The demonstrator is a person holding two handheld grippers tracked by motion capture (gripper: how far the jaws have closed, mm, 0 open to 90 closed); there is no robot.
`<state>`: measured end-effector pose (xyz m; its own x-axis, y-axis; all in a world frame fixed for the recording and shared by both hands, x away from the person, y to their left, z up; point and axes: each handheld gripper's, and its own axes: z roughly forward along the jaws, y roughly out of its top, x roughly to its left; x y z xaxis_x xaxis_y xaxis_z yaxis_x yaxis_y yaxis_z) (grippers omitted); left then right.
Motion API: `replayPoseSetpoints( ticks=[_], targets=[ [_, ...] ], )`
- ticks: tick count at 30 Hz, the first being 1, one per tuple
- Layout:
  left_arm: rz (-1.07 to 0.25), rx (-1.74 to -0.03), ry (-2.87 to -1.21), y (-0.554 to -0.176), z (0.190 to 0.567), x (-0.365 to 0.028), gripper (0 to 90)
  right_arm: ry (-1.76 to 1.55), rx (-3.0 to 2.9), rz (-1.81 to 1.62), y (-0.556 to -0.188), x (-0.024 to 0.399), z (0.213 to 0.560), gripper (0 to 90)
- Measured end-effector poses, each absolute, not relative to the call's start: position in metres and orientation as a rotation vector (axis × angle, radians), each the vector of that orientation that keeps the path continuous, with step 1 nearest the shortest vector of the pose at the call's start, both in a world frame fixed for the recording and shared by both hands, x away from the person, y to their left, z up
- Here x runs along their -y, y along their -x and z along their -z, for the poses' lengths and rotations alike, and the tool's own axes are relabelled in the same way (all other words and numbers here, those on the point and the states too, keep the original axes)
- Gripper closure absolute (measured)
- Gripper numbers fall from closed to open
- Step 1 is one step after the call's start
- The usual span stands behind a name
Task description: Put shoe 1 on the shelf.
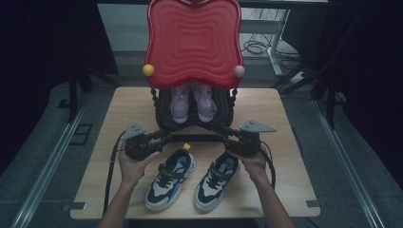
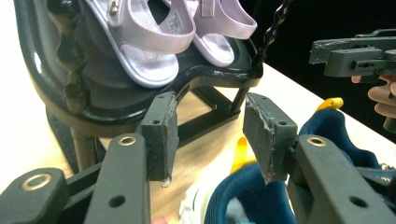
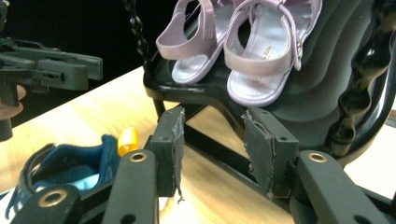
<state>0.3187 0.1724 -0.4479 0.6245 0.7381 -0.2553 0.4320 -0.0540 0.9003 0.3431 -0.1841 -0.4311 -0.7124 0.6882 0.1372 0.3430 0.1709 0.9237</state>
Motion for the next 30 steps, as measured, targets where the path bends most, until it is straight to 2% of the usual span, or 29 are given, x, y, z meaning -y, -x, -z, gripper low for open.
replayPoseSetpoints(
  ticks=[21, 30],
  targets=[
    [-0.262, -0.994, -1.75, -0.288, 0.463, -0.195, 53.1, -0.962, -2.206, -1.448, -0.31, 0.21, 0.445, 57.8],
    [-0.275, -0.989, -1.797, -0.278, 0.46, -0.201, 51.0, -0.902, -2.222, -1.444, -0.301, 0.222, 0.446, 57.9]
  ],
)
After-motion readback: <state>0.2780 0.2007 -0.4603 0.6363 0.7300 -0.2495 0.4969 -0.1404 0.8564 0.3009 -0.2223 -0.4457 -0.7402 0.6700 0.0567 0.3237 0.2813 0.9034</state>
